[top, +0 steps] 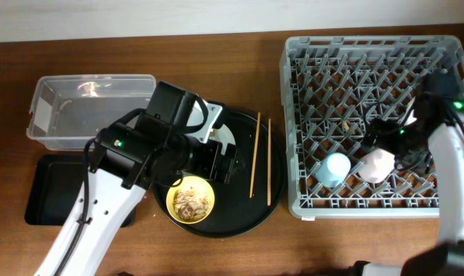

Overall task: Sort waste into correct bins and load items into the dishwasher rack
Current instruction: 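Place the pink cup upside down in the rack with the right gripper, then grasp the yellow bowl with the left gripper and lift it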

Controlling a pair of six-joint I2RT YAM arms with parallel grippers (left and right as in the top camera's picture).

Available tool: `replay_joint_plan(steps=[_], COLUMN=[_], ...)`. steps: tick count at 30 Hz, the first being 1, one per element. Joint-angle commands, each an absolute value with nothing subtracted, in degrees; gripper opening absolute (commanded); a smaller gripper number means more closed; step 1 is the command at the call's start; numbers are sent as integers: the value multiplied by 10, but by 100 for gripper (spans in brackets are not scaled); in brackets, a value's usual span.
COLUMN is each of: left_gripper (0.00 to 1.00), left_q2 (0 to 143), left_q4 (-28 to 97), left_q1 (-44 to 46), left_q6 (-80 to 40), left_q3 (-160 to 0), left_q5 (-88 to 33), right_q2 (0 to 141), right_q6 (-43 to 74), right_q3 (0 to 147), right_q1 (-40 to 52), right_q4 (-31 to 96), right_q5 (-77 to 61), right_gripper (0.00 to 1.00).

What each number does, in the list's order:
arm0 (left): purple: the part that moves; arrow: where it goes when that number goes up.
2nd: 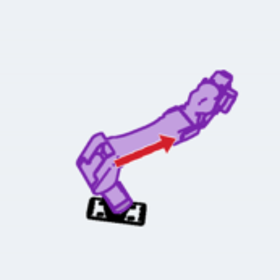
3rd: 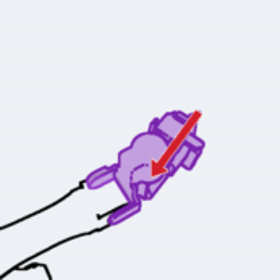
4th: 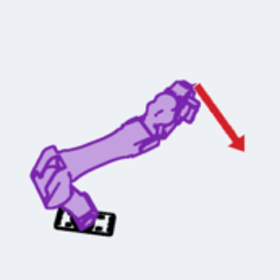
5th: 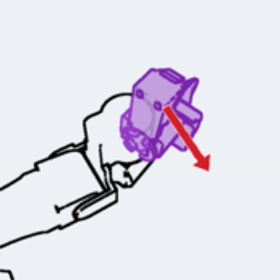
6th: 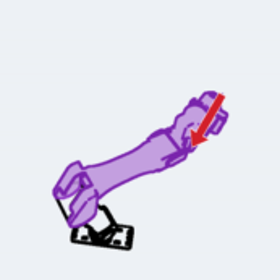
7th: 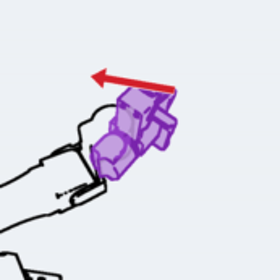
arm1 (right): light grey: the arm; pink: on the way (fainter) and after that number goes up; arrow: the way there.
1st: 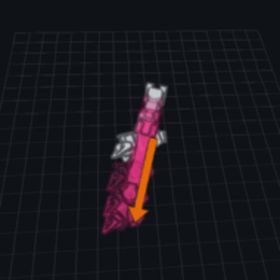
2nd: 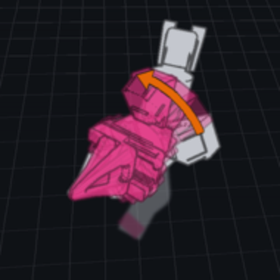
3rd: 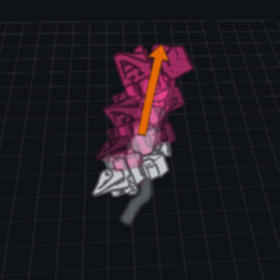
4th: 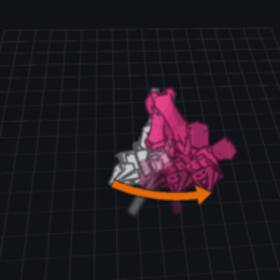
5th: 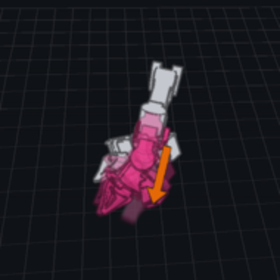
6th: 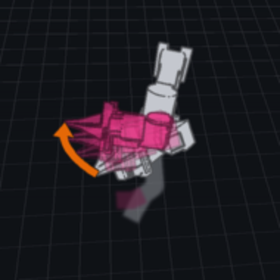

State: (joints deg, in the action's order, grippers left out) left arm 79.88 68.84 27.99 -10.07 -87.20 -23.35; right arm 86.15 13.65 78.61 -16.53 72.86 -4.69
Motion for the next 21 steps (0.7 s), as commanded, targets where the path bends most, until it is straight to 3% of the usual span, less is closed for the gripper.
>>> replay_joint_plan(steps=[1,4,8,14,16,19,21], left_gripper=[89,74,56,36,25,25,35], left_q2=[803,811,850,934,952,939,907], left_q4=[732,690,546,477,463,483,550], left_q1=[340,389,447,457,457,458,457], left_q6=[-189,-288,-356,-367,-367,-366,-364], left_q3=[-827,-716,-558,-535,-536,-566,-620], left_q5=[-51,-10,-19,42,23,-43,-12], right_q2=[755,697,666,667,667,667,667], right_q6=[73,73,73,73,73,73,73], right_q3=[817,817,817,816,816,816,816], right_q1=[-165,-165,-165,-165,-165,-165,-165], right_q4=[734,747,774,776,776,776,776], right_q5=[-220,-251,-264,-264,-264,-264,-264], right_gripper=[99,99,99,98,99,99,99])
